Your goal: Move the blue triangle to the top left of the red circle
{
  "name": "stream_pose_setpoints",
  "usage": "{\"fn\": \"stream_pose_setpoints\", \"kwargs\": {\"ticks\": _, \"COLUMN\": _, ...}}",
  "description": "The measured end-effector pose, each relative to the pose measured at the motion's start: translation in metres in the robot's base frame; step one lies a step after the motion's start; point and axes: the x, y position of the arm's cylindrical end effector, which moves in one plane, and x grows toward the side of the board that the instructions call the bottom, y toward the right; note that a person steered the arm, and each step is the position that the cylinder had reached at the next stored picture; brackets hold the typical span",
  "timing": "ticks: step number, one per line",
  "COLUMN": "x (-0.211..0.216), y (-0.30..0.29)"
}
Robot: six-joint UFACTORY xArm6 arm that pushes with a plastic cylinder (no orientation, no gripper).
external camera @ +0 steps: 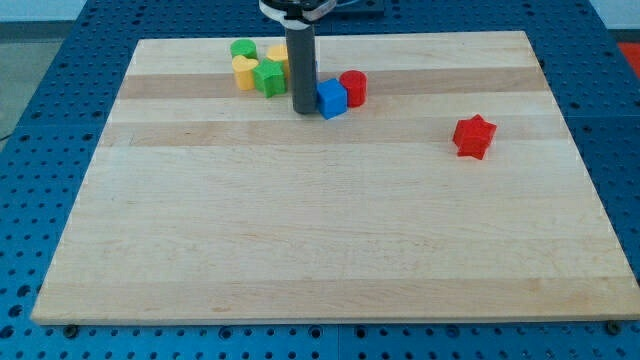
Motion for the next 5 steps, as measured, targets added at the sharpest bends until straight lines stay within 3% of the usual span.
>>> {"fn": "stream_pose_setpoints", "kwargs": {"ticks": 1, "x": -0.016, "y": -0.047}}
{"fn": "stream_pose_setpoints", "kwargs": {"ticks": 2, "x": -0.019, "y": -0.01}}
{"fn": "stream_pose_setpoints", "kwargs": {"ticks": 4, "x": -0.053, "y": -0.047}}
{"fn": "stream_pose_setpoints", "kwargs": {"ticks": 5, "x": -0.063, "y": -0.029}}
